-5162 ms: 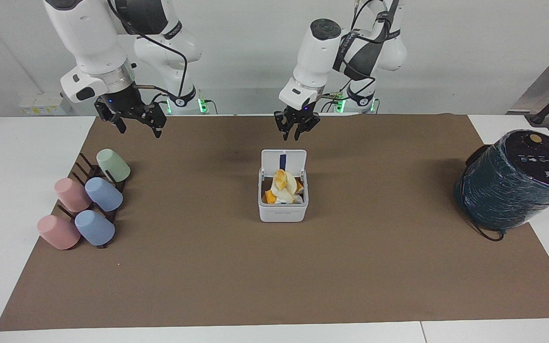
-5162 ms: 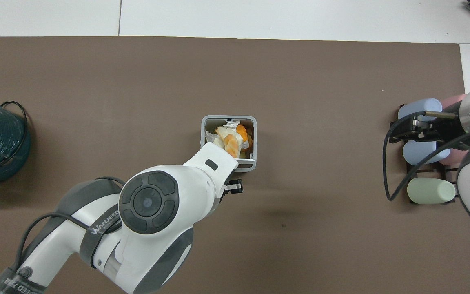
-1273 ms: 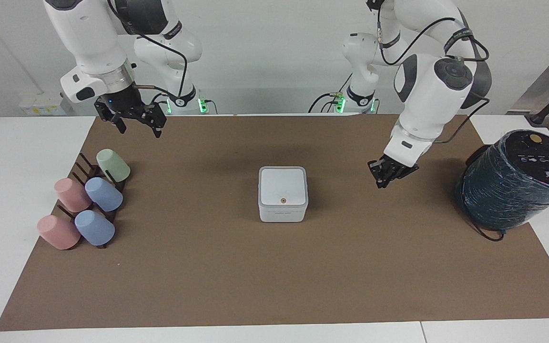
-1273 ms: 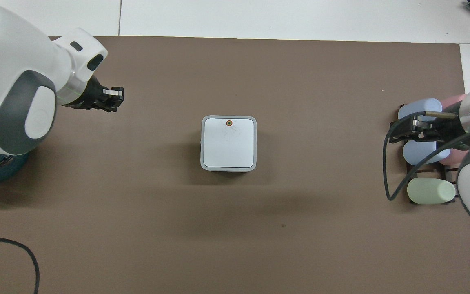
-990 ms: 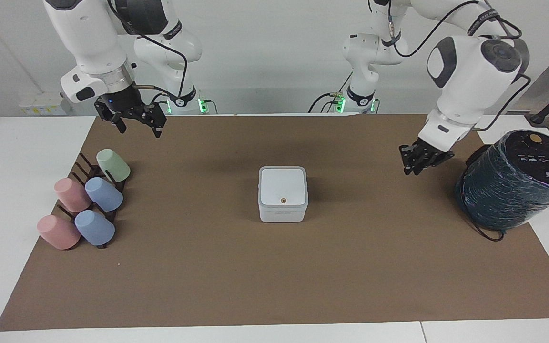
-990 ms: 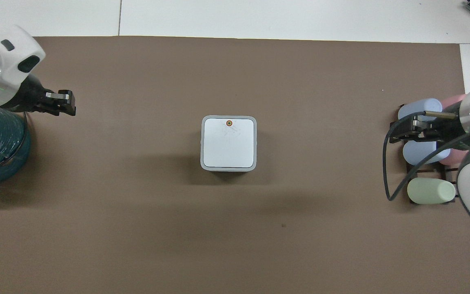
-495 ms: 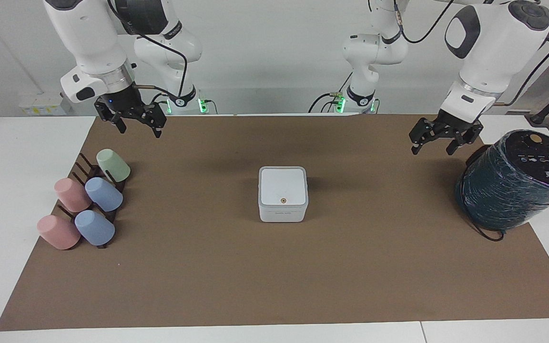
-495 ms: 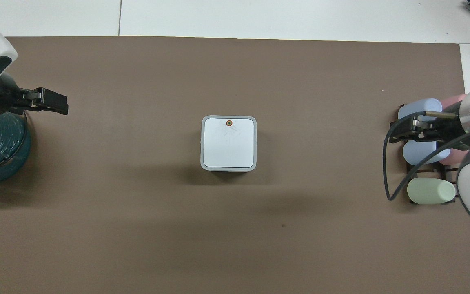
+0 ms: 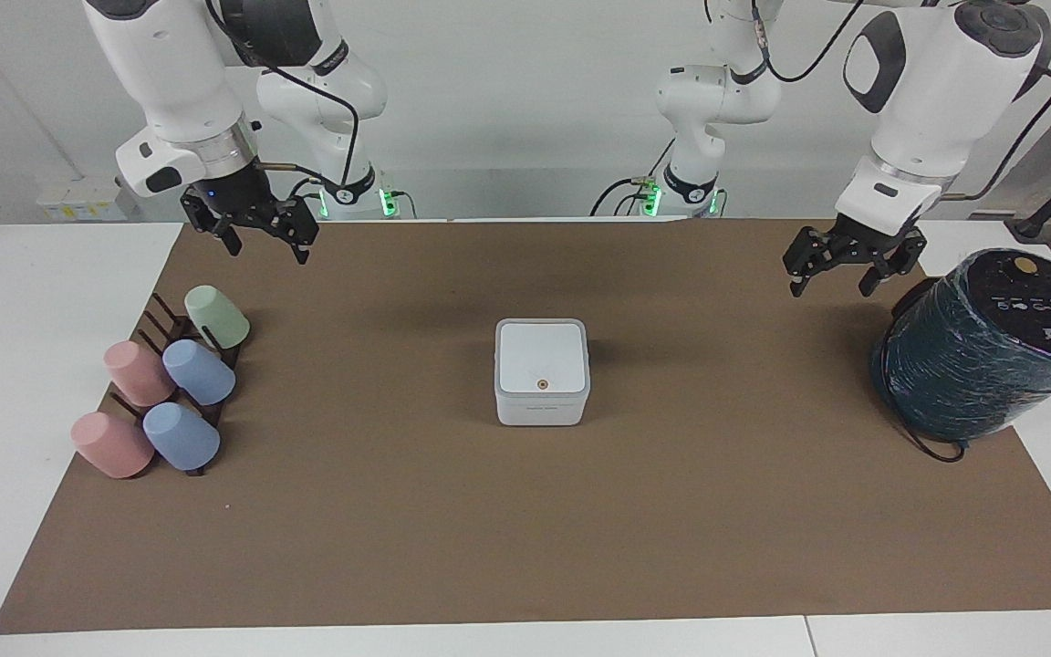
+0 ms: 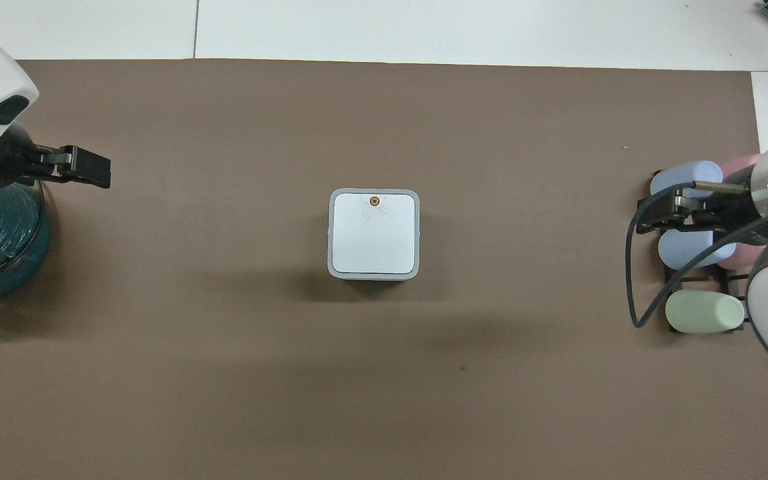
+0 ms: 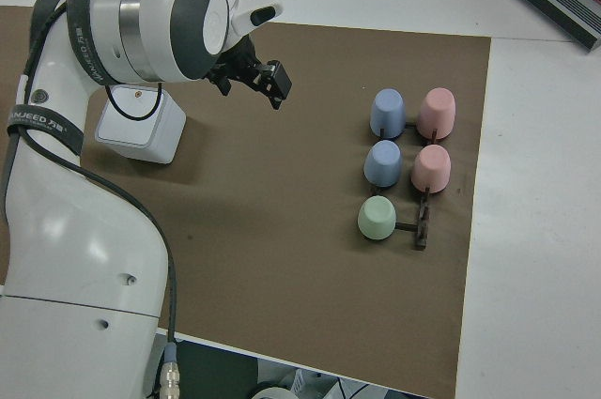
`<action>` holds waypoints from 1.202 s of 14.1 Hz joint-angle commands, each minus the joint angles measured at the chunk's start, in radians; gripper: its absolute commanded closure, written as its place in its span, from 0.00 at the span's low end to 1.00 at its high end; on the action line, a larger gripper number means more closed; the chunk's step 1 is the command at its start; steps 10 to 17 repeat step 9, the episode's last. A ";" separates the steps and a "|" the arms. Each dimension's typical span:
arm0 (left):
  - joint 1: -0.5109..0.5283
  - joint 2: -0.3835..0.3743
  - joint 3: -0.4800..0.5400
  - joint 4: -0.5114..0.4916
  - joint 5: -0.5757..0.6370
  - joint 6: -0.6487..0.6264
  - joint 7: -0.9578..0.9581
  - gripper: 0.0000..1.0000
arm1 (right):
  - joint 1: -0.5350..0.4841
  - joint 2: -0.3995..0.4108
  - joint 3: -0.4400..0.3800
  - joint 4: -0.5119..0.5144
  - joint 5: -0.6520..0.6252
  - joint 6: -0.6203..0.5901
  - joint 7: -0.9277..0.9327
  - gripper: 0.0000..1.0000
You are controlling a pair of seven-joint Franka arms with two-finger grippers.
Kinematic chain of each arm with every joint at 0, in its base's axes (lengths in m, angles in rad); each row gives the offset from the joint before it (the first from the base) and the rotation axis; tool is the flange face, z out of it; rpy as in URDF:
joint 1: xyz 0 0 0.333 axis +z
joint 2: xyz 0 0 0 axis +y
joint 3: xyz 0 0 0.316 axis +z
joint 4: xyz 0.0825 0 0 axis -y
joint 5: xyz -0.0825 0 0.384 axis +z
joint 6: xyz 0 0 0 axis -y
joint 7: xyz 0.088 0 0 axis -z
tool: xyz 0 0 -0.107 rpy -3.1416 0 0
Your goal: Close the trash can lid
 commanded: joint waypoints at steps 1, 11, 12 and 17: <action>-0.013 -0.018 0.005 -0.014 0.021 -0.009 0.006 0.00 | -0.006 -0.008 -0.002 -0.009 0.010 -0.001 -0.027 0.00; -0.013 -0.024 0.001 -0.022 -0.004 -0.014 0.006 0.00 | -0.004 -0.008 -0.004 -0.009 0.011 -0.001 -0.027 0.00; -0.013 -0.024 0.001 -0.022 -0.004 -0.014 0.006 0.00 | -0.004 -0.008 -0.004 -0.009 0.011 -0.001 -0.027 0.00; -0.013 -0.024 0.001 -0.022 -0.004 -0.014 0.006 0.00 | -0.004 -0.008 -0.004 -0.009 0.011 -0.001 -0.027 0.00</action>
